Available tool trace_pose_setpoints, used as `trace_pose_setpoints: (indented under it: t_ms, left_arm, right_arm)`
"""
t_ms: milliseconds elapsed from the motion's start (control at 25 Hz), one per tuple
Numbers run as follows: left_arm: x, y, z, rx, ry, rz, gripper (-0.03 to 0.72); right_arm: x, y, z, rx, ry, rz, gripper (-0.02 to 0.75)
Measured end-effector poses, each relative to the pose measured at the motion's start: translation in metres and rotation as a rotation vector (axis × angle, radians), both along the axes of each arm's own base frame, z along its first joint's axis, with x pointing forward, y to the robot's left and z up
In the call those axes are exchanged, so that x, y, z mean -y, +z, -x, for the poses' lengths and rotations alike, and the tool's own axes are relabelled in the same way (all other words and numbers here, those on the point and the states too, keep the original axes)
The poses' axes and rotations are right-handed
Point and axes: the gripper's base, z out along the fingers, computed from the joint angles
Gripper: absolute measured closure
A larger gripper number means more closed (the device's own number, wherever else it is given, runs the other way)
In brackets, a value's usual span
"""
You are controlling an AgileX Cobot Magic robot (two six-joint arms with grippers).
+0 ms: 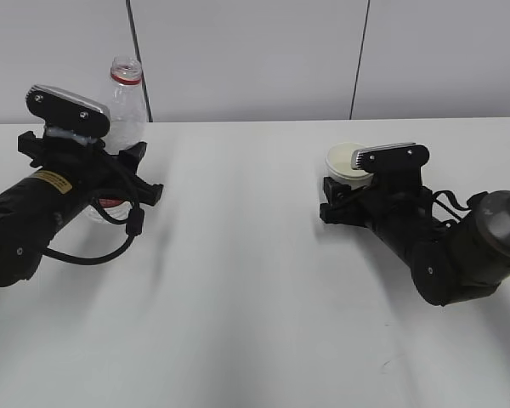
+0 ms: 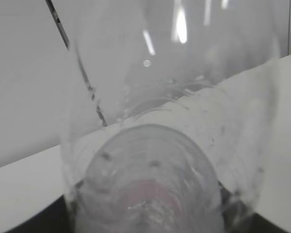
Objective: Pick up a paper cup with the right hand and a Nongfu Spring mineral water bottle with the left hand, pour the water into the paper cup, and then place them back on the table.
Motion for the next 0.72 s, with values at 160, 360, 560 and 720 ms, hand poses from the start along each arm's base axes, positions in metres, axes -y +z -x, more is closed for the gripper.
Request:
trace_pose_setpoints:
  t_ms: [160,360,560,720]
  left_arm:
    - [0.0,0.0001,0.0,0.001,0.0,0.0,0.379]
    - [0.0,0.0001,0.0,0.001,0.0,0.0,0.379]
    - [0.0,0.0001,0.0,0.0,0.0,0.001,0.379]
    - [0.0,0.0001,0.0,0.0,0.0,0.001,0.379]
  right_arm:
    - [0.0001,0.0,0.0,0.0,-0.002,-0.001,0.144]
    - [0.0001,0.0,0.0,0.0,-0.002,-0.001,0.141]
    - [0.0011,-0.0022,0.0032,-0.01,-0.002,0.003,0.141]
    - [0.0026,-0.0058,0.0081,-0.029,-0.004,0.0,0.141]
